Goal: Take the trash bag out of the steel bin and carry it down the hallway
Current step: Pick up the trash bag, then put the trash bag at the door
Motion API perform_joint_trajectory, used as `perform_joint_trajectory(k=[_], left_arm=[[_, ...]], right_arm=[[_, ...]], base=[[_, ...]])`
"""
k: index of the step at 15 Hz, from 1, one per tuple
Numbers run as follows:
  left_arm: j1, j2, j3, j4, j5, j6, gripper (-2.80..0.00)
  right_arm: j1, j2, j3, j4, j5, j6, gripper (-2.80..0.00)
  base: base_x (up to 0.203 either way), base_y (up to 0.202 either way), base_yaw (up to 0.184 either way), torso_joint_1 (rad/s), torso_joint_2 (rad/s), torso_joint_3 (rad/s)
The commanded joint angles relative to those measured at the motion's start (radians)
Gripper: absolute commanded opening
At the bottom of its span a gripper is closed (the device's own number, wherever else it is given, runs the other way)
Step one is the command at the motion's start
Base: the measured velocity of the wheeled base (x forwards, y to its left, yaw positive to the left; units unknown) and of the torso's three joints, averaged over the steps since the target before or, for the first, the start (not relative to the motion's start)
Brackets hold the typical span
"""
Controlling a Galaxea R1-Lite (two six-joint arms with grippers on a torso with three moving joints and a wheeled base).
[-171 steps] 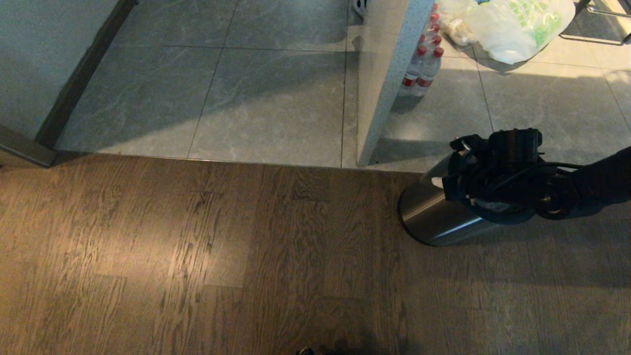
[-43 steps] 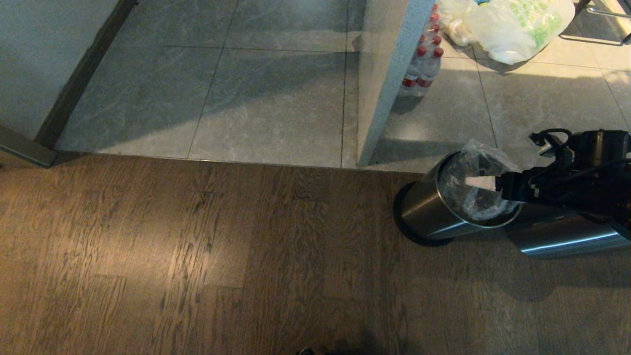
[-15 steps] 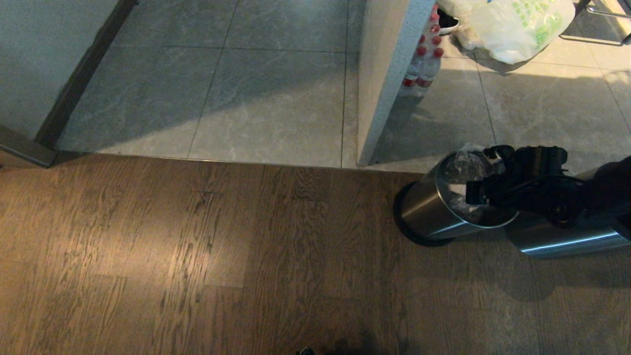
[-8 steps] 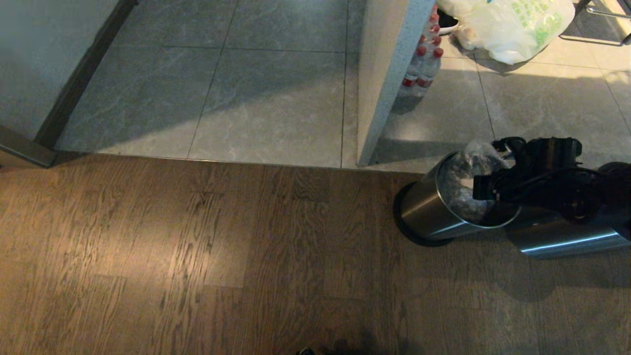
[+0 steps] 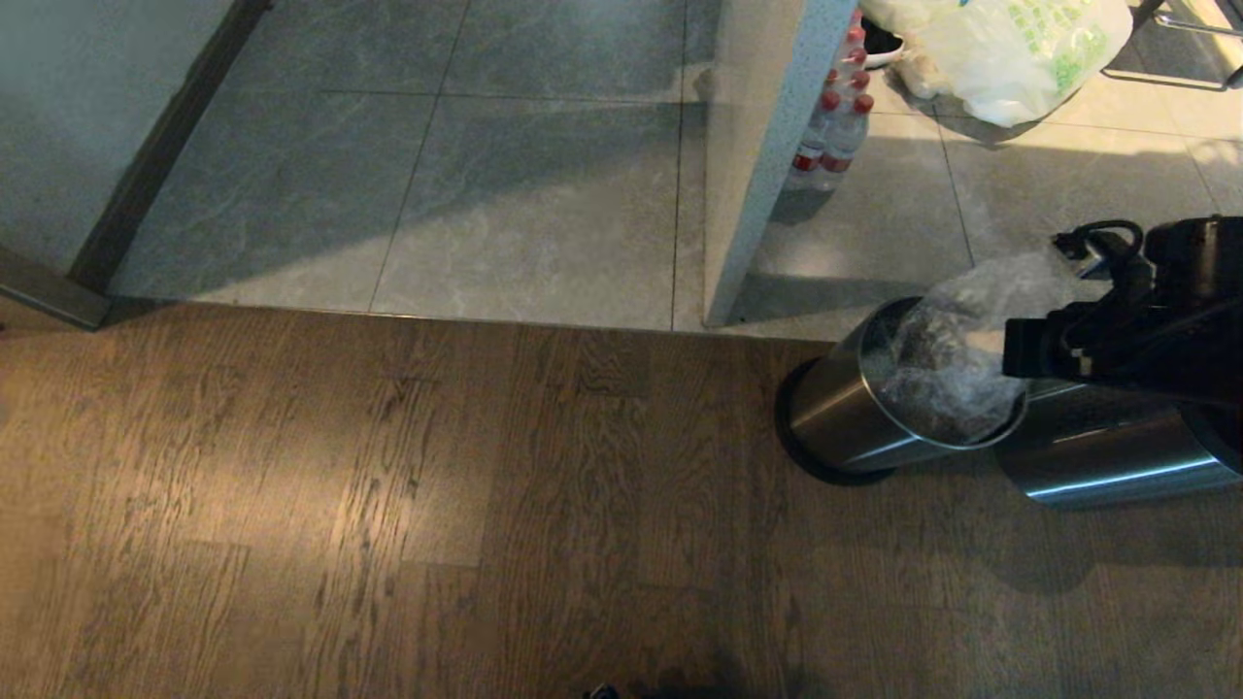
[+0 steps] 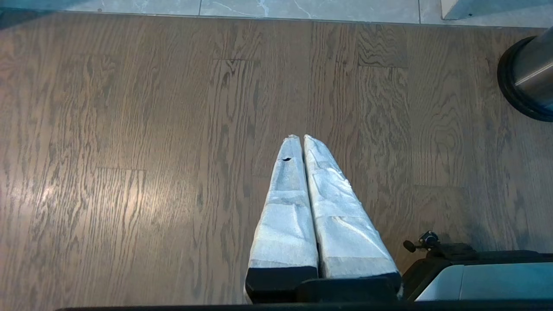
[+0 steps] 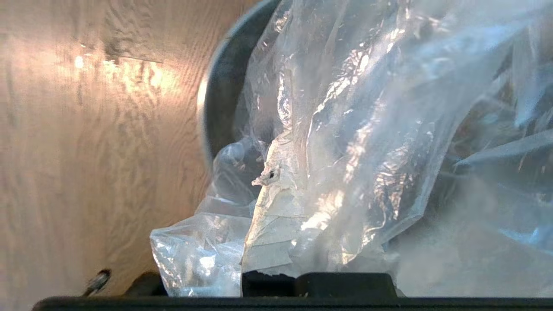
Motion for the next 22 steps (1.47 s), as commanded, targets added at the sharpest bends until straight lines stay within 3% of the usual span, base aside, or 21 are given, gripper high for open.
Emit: perform_joint_trajectory(k=[1,8,12,19,22], left_arm=[[0.000,0.000,0.000,0.000,0.001,0.000,-2.80],[0.000,0.000,0.000,0.000,0.001,0.000,-2.80],[0.000,0.000,0.000,0.000,0.001,0.000,-2.80],[0.000,0.000,0.000,0.000,0.001,0.000,-2.80],[0.000,0.000,0.000,0.000,0.001,0.000,-2.80]], right_arm=[[-0.014,-0.168,0.032,0.040,0.002,0.001,-2.80],[-0.025,-0.560,0.206,0.088,-0.009,0.002,-2.80],[-0.025,-0.812,0.342,0.099,-0.075,0.004,-2.80],[-0.023,-1.384,0.593,0.338,-0.109,0.005,-2.80],[-0.003,-1.437,0.636,0.362,-0.170,0.037,-2.80]], base=[[0.000,0.000,0.000,0.000,0.00,0.000],[0.000,0.000,0.000,0.000,0.00,0.000],[0.000,0.000,0.000,0.000,0.00,0.000],[0.000,0.000,0.000,0.000,0.00,0.000],[0.000,0.000,0.000,0.000,0.00,0.000]])
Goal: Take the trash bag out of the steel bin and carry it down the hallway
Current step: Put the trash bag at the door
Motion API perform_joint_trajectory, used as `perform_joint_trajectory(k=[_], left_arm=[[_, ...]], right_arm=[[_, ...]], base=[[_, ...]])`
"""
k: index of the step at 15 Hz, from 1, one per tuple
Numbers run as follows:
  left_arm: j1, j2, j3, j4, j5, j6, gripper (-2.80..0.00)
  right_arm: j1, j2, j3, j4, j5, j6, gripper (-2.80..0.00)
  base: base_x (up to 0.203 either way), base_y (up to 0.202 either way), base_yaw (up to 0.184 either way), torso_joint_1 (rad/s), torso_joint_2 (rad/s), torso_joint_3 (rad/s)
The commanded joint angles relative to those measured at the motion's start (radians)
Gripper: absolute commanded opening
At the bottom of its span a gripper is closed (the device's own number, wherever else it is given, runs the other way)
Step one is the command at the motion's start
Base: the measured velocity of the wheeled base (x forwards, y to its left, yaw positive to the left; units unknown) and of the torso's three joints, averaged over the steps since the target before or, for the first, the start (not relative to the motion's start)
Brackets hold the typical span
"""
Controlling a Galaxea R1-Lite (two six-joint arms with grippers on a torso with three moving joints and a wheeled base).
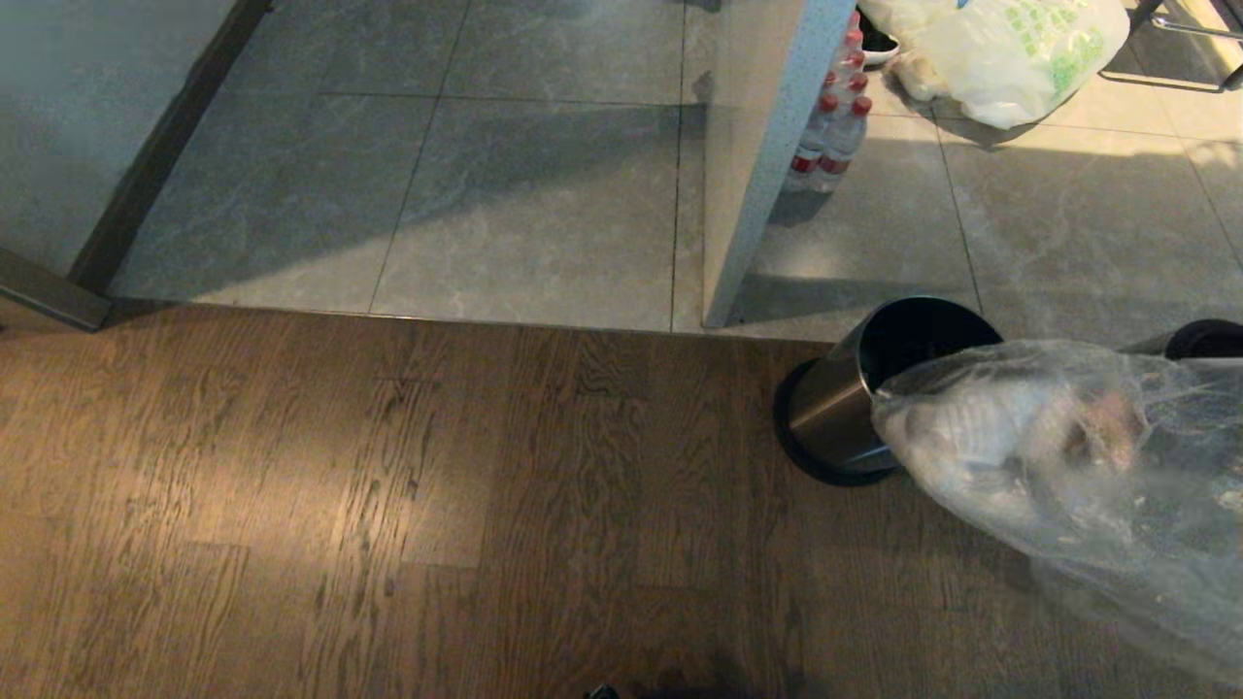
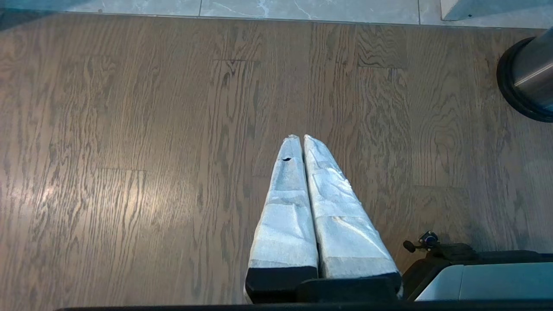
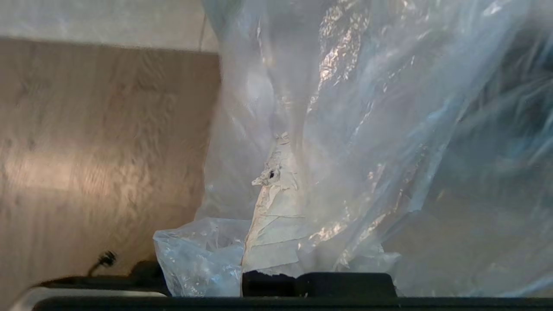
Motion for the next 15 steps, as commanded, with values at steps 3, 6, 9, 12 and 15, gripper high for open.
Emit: perform_joint_trajectory(k=[3,6,9,12,15], left_arm=[[0.000,0.000,0.000,0.000,0.000,0.000,-2.80],[0.000,0.000,0.000,0.000,0.000,0.000,-2.80],[0.000,0.000,0.000,0.000,0.000,0.000,-2.80],[0.000,0.000,0.000,0.000,0.000,0.000,-2.80],[0.000,0.000,0.000,0.000,0.000,0.000,-2.80]], right_arm=[[0.027,0.011,-0.094,0.014,-0.014,0.030,-2.80],[-0.004,-0.062,-0.115,0.129,-0.017,0.034,-2.80],[0.010,-0.057,-0.049,0.180,-0.020,-0.039,-2.80],[0.057,-0.063,0.114,0.164,-0.052,-0.145,-2.80],[0.111,-0.142,0.270,0.117,-0.085,-0.125,-2.80]], base=[[0.000,0.000,0.000,0.000,0.00,0.000],[0.000,0.000,0.000,0.000,0.00,0.000],[0.000,0.000,0.000,0.000,0.00,0.000],[0.000,0.000,0.000,0.000,0.00,0.000],[0.000,0.000,0.000,0.000,0.00,0.000]])
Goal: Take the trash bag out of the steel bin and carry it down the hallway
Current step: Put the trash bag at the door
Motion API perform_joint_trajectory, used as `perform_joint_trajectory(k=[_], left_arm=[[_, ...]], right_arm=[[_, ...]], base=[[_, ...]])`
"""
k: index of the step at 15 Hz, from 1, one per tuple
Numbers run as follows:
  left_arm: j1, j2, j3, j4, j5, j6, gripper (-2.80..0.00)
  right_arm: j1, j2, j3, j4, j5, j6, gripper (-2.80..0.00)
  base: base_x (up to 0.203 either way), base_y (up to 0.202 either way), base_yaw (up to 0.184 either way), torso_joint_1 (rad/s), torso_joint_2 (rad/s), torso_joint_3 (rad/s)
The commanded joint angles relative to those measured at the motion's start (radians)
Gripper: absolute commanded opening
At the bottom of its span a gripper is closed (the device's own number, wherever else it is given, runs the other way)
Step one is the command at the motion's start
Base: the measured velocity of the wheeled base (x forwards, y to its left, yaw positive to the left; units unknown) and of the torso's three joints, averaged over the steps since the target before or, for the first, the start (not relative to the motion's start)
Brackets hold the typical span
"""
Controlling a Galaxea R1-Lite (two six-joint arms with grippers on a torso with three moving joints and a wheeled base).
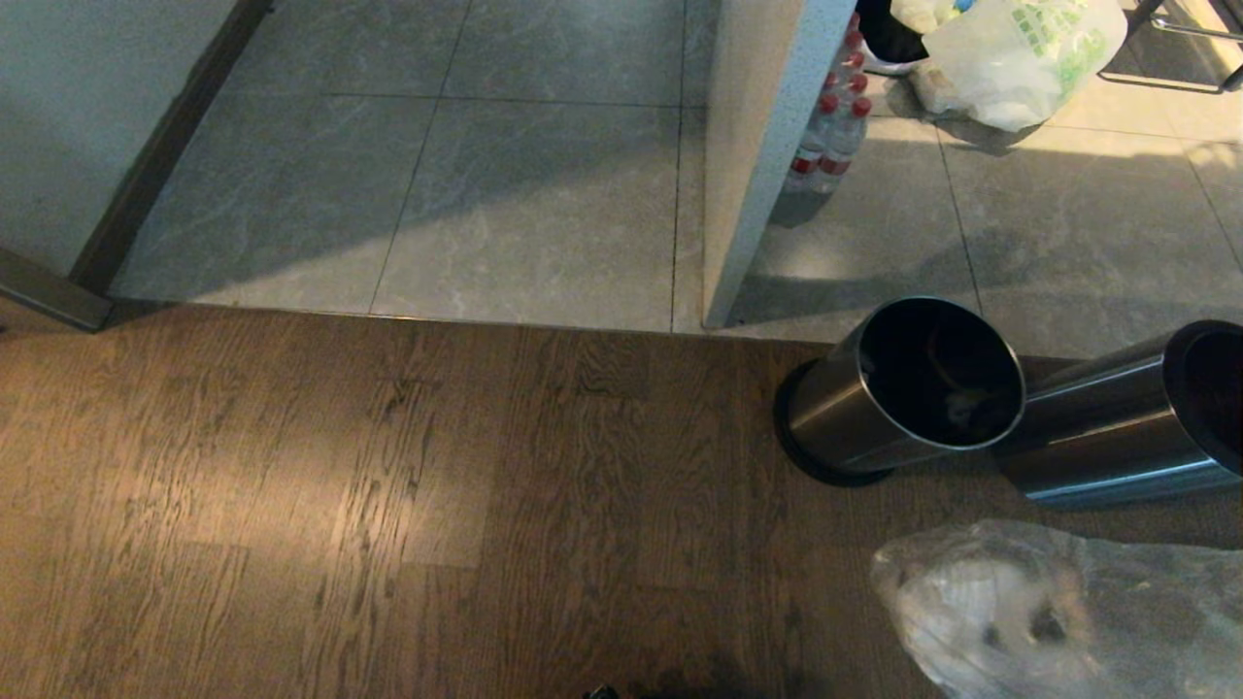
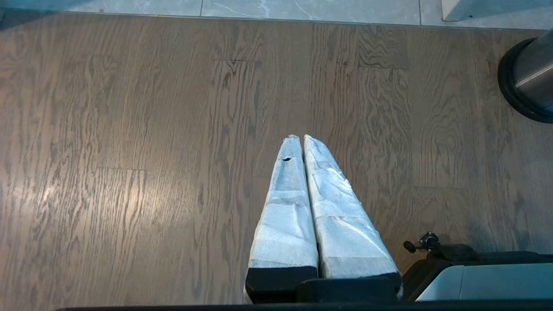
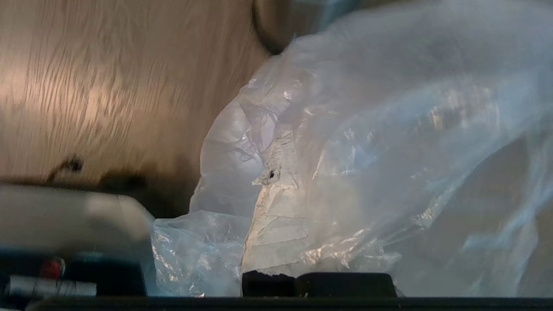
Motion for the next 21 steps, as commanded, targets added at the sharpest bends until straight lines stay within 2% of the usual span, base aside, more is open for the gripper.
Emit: perform_joint_trajectory(k=[1,6,8,11,12,14,17,18,19,21], left_arm=[[0.000,0.000,0.000,0.000,0.000,0.000,-2.80],[0.000,0.000,0.000,0.000,0.000,0.000,-2.80],[0.000,0.000,0.000,0.000,0.000,0.000,-2.80],[0.000,0.000,0.000,0.000,0.000,0.000,-2.80],[0.000,0.000,0.000,0.000,0.000,0.000,-2.80],[0.000,0.000,0.000,0.000,0.000,0.000,-2.80],[0.000,0.000,0.000,0.000,0.000,0.000,-2.80],[0.000,0.000,0.000,0.000,0.000,0.000,-2.80],[0.000,0.000,0.000,0.000,0.000,0.000,-2.80],[0.000,0.000,0.000,0.000,0.000,0.000,-2.80]], right_arm=[[0.026,-0.066,0.106,-0.035,-0.019,0.012,-2.80],[0.041,-0.244,0.175,-0.194,-0.069,0.139,-2.80],[0.042,-0.241,0.179,-0.192,-0.095,0.193,-2.80],[0.042,-0.241,0.176,-0.197,-0.087,0.135,-2.80],[0.043,-0.241,0.178,-0.196,-0.088,0.172,-2.80],[0.043,-0.241,0.179,-0.198,-0.087,0.160,-2.80],[0.043,-0.241,0.179,-0.159,-0.070,0.034,-2.80],[0.043,-0.241,0.179,-0.141,-0.065,0.021,-2.80],[0.043,-0.241,0.179,-0.153,-0.062,0.015,-2.80],[0.043,-0.241,0.176,-0.145,-0.066,0.074,-2.80]], base=[[0.000,0.000,0.000,0.000,0.00,0.000],[0.000,0.000,0.000,0.000,0.00,0.000],[0.000,0.000,0.000,0.000,0.00,0.000],[0.000,0.000,0.000,0.000,0.00,0.000],[0.000,0.000,0.000,0.000,0.00,0.000],[0.000,0.000,0.000,0.000,0.00,0.000],[0.000,0.000,0.000,0.000,0.00,0.000],[0.000,0.000,0.000,0.000,0.00,0.000],[0.000,0.000,0.000,0.000,0.00,0.000],[0.000,0.000,0.000,0.000,0.00,0.000]])
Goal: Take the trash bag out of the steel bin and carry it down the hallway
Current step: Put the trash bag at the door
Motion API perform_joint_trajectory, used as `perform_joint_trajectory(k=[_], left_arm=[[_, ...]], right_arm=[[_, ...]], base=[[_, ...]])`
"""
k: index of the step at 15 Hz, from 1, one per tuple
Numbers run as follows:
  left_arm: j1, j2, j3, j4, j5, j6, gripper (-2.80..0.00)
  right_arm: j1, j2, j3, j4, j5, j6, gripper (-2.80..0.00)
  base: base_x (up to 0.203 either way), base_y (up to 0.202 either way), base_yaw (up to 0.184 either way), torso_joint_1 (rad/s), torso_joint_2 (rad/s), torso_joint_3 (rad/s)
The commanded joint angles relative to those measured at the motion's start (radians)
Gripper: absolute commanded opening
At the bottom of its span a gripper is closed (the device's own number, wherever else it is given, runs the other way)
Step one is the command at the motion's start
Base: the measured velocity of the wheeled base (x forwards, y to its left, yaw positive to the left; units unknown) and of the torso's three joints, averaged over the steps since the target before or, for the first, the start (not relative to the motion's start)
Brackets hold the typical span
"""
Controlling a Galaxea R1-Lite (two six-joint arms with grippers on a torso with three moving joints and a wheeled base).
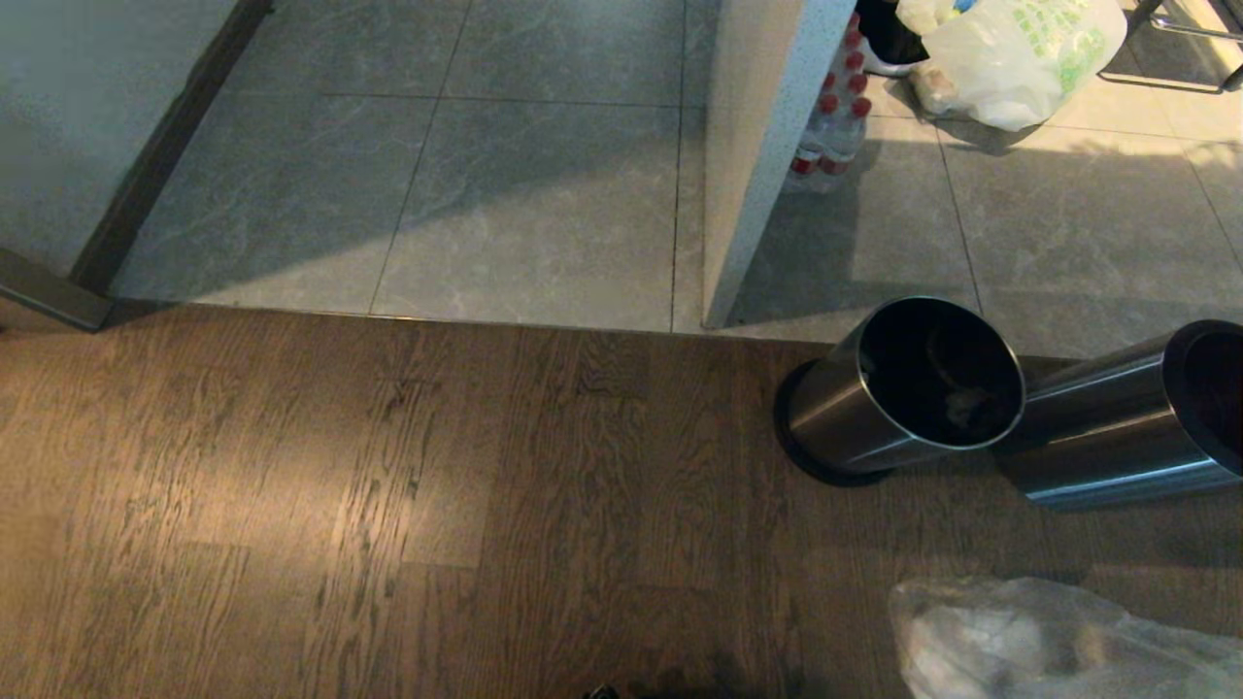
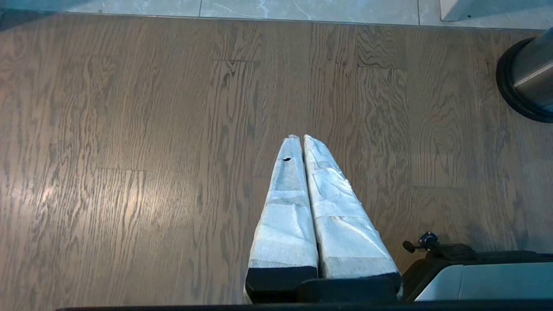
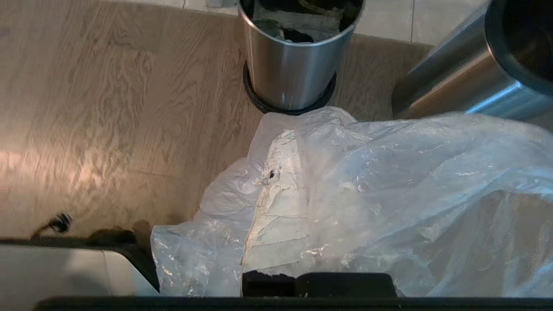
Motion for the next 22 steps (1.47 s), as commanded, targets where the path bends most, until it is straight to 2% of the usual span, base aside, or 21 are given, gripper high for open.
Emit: perform_joint_trajectory(k=[1,14,22], left_arm=[[0.000,0.000,0.000,0.000,0.000,0.000,-2.80],[0.000,0.000,0.000,-0.002,0.000,0.004,-2.80],[0.000,0.000,0.000,0.000,0.000,0.000,-2.80]], right_arm=[[0.000,0.004,0.002,0.004,0.001,0.021,-2.80],[-0.001,0.002,0.002,0.003,-0.003,0.030,-2.80],[-0.001,0.002,0.002,0.003,-0.003,0.030,-2.80]], base=[[0.000,0.000,0.000,0.000,0.00,0.000],[0.000,0.000,0.000,0.000,0.00,0.002],[0.000,0.000,0.000,0.002,0.00,0.170]])
